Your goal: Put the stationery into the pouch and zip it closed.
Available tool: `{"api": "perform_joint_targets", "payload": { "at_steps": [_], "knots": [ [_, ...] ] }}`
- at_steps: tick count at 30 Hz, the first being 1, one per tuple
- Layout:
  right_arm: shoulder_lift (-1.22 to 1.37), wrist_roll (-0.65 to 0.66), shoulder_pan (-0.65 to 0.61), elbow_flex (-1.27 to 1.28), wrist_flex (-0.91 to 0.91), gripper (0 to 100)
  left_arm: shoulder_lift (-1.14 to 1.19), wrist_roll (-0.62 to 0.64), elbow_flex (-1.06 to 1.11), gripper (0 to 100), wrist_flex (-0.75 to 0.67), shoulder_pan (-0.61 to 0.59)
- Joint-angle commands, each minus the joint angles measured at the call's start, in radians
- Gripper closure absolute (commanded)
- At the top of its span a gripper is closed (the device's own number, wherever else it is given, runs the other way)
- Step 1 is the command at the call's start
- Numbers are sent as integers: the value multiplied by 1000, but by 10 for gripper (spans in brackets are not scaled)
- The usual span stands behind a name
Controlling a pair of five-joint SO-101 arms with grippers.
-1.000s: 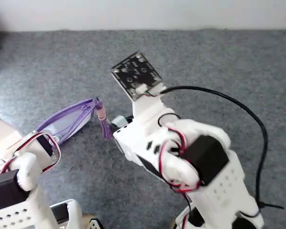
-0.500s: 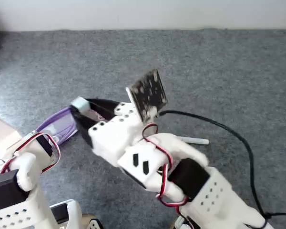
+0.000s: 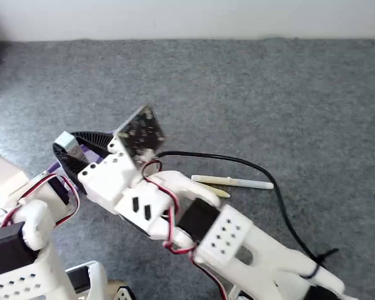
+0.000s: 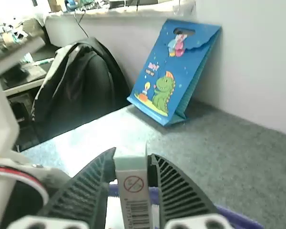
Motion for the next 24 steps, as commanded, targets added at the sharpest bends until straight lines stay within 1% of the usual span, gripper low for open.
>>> {"api": "perform_joint_targets", "payload": {
  "at_steps": [1,5,7,12,16,20,24],
  "knots": [
    [38,11,18,-9,-25,967,3,9,-54,987,9,0],
    [44,11,45,-20,28,816,3,9,-54,987,9,-2],
    [16,11,45,-40,76,768,3,9,-54,987,8,-2],
    [-96,11,48,-55,162,805,3,9,-54,987,6,-2],
    [-177,12,111,-58,252,857,3,9,-54,987,6,-2],
    [-229,11,288,-57,397,894,3,9,-54,987,8,-2],
    [-209,15,503,-55,585,894,3,9,-54,987,8,-2]
  ]
}}
